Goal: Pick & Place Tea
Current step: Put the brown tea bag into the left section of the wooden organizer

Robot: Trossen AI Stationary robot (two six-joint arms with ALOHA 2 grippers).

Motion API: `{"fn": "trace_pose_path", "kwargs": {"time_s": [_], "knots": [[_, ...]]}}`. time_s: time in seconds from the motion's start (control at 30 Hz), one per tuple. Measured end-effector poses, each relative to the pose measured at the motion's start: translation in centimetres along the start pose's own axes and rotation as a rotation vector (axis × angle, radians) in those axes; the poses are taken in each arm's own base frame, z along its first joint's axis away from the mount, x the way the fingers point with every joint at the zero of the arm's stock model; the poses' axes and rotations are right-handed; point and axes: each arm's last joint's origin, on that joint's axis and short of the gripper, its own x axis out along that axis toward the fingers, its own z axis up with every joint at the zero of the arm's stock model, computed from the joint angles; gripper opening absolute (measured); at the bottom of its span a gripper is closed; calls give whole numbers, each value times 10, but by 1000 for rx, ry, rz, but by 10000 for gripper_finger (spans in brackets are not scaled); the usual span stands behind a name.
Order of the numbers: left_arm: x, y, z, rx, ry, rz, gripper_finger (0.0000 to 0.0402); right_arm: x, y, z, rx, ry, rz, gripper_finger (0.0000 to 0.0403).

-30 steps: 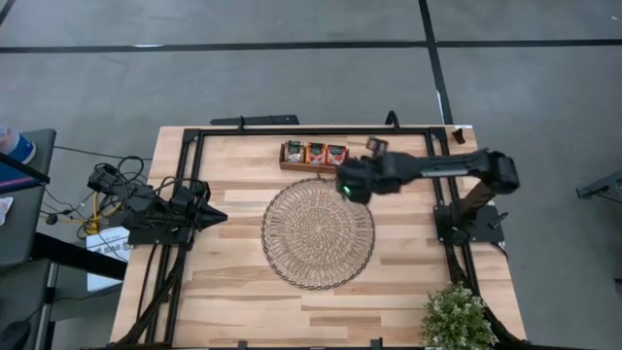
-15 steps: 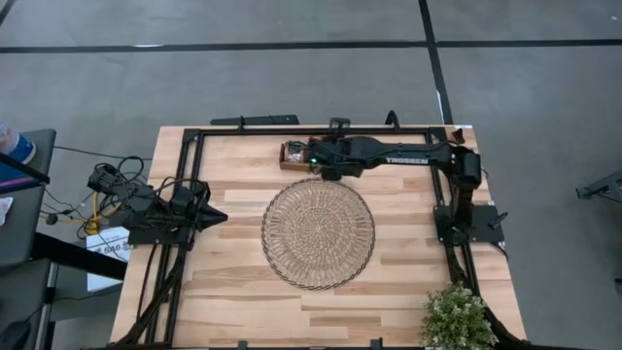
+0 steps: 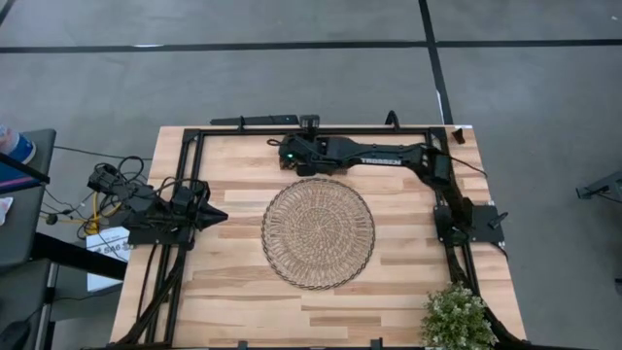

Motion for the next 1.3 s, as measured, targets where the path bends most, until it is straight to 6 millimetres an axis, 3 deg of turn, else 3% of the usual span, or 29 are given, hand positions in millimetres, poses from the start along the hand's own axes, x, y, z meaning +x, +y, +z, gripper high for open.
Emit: {"fn": "trace_pose_path", "kwargs": {"time_s": [0.23, 0.47, 0.63, 0.9, 1.07, 1.3], "knots": [[0, 1, -1, 2, 11, 9, 21, 21, 17, 9, -31, 24, 2, 0], [0, 2, 0, -2, -6, 51, 21, 20, 16, 6, 14, 42, -12, 0], [-1, -1, 14, -61, -151, 51, 21, -1, -2, 5, 62, 8, -15, 0], [4, -7, 36, 1, -348, 113, 21, -21, -14, 4, 97, -40, -12, 0], [22, -16, 37, 46, -352, 127, 21, -31, -5, 10, 76, -62, -2, 0], [52, -22, 29, -12, -341, 274, 21, -50, 12, 21, 42, -111, 16, 0]]}}
